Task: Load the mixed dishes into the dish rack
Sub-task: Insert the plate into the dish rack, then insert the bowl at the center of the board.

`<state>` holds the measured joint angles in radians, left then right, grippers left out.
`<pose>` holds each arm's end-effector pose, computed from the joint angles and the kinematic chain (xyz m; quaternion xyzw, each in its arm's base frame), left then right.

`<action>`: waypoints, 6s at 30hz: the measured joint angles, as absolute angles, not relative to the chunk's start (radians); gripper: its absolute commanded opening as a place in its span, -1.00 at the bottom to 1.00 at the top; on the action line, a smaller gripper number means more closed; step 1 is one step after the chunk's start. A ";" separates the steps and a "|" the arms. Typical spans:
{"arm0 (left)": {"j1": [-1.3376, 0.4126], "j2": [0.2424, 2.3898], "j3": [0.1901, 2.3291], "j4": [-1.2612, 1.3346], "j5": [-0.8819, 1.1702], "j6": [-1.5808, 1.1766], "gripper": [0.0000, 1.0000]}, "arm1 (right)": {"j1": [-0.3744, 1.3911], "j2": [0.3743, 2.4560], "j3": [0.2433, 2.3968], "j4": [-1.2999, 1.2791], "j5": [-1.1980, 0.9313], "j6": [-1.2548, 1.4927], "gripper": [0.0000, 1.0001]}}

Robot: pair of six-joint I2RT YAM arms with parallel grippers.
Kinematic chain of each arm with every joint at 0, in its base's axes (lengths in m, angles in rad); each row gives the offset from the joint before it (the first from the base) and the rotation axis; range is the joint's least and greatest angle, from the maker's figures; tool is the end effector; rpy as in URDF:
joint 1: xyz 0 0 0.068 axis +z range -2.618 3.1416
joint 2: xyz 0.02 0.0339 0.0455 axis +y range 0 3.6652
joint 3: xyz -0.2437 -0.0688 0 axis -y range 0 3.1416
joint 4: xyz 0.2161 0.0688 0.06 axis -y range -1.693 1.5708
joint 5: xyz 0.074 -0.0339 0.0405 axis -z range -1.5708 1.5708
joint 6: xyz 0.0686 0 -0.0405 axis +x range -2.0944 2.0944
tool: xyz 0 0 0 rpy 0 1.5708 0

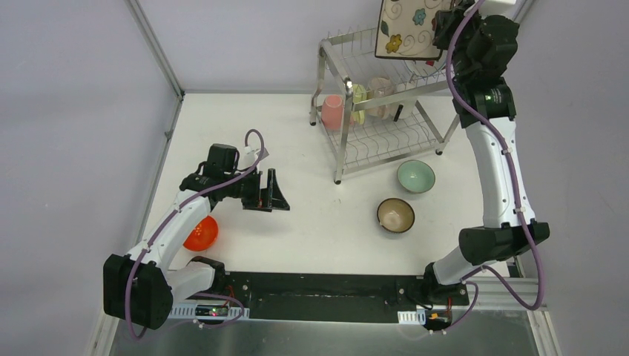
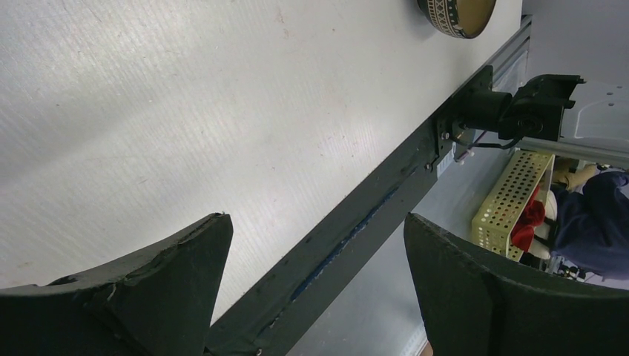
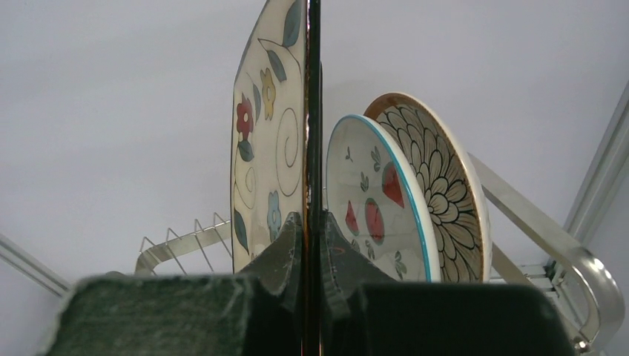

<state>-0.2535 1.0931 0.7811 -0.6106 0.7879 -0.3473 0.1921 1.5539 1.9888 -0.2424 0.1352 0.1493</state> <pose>0.1872 -0.0987 0.2231 0.0811 0.8801 -0.4346 0.1732 0.3217 0.0532 0.5298 0.0385 0.6354 0.0885 0.7661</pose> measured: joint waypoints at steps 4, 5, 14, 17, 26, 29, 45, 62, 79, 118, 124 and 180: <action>-0.253 1.093 0.781 -0.611 0.788 -0.342 0.78 | 0.192 1.574 2.009 -0.249 0.111 0.080 -1.00; -0.253 1.093 0.781 -0.612 0.788 -0.340 0.78 | 0.192 1.578 2.015 -0.252 0.103 0.064 -1.00; -0.253 1.113 0.781 -0.612 0.789 -0.324 0.78 | 0.192 1.591 2.114 -0.382 0.018 -0.052 -1.00; -0.253 1.113 0.781 -0.611 0.789 -0.324 0.79 | 0.192 1.591 2.141 -0.419 -0.010 -0.080 -1.00; -0.253 1.113 0.781 -0.613 0.789 -0.323 0.78 | 0.192 1.597 2.197 -0.498 -0.067 -0.152 -1.00; -0.253 1.113 0.781 -0.613 0.789 -0.323 0.78 | 0.193 1.597 2.201 -0.502 -0.067 -0.167 -1.00; -0.253 1.109 0.776 -0.613 0.789 -0.322 0.80 | 0.194 1.664 2.317 -0.638 -0.066 -0.209 -1.00; -0.253 1.096 0.776 -0.614 0.789 -0.321 0.80 | 0.192 1.673 2.219 -0.552 -0.121 -0.136 -0.60; -0.253 1.094 0.776 -0.614 0.789 -0.321 0.80 | 0.154 1.624 2.023 -0.370 -0.158 -0.035 -0.51; -0.253 1.092 0.776 -0.614 0.788 -0.321 0.80 | 0.111 1.544 1.834 -0.229 -0.280 -0.017 -0.34; -0.253 1.092 0.776 -0.613 0.788 -0.321 0.80 | 0.111 1.544 1.834 -0.231 -0.300 -0.023 -0.05; -0.253 1.074 0.855 -0.619 0.758 -0.348 0.98 | 0.093 0.748 1.227 -0.681 -0.168 0.520 1.00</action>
